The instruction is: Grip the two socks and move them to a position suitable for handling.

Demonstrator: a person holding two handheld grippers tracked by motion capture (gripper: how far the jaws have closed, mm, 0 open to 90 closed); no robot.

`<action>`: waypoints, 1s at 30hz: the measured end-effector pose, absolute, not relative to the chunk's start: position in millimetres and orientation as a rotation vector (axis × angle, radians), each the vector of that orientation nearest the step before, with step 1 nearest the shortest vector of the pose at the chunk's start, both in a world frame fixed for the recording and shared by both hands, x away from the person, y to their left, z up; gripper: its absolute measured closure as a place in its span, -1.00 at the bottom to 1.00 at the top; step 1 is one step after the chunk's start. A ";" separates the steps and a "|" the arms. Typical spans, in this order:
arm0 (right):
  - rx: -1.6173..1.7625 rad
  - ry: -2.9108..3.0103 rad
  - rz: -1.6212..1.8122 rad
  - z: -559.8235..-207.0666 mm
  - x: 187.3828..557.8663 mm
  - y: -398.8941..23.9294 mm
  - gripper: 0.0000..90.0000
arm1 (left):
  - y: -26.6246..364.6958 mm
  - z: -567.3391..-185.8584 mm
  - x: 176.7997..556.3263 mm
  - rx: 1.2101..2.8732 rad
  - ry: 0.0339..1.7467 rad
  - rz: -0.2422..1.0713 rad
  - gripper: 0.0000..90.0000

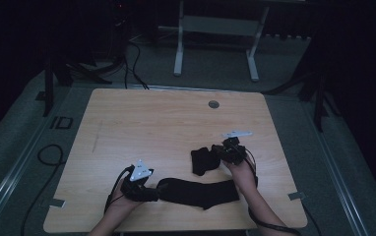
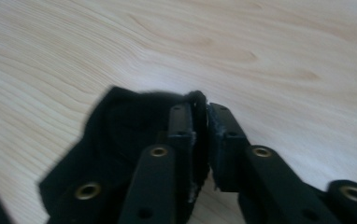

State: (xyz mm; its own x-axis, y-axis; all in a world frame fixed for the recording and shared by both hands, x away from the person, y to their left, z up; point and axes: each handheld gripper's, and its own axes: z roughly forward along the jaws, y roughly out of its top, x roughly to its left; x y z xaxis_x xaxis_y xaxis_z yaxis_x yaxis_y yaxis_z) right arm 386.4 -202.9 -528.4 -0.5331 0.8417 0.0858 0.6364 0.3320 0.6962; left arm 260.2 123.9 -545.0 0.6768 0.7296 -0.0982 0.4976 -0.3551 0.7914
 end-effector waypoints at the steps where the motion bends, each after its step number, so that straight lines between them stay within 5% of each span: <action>1: 1.337 2.304 0.987 -531.5 386.3 -208.3 0.56 | 123.9 -545.1 260.3 2.032 0.946 0.341 -0.46; 17: 1.368 2.280 0.853 -548.8 376.6 -238.1 0.26 | 114.7 -537.5 277.1 2.059 0.935 0.360 -0.45; 22: 1.311 2.235 0.918 -531.3 371.3 -237.7 0.32 | 106.6 -529.1 288.8 2.071 0.909 0.362 -0.24; 27: 1.146 2.298 0.945 -521.5 363.0 -223.8 1.00 | 88.4 -522.3 312.1 2.100 0.866 0.316 0.01; 30: 1.140 2.357 0.888 -534.5 366.1 -218.4 1.00 | 75.5 -522.9 327.0 2.096 0.880 0.290 0.10</action>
State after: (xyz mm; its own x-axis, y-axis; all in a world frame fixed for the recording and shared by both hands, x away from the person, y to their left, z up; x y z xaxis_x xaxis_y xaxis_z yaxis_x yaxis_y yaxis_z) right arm 366.1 -218.4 -534.5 -0.6018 0.7966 -0.0579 0.5602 0.4727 0.6803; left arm 327.0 75.5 -522.9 0.7286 0.6781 -0.0965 0.4880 -0.4152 0.7678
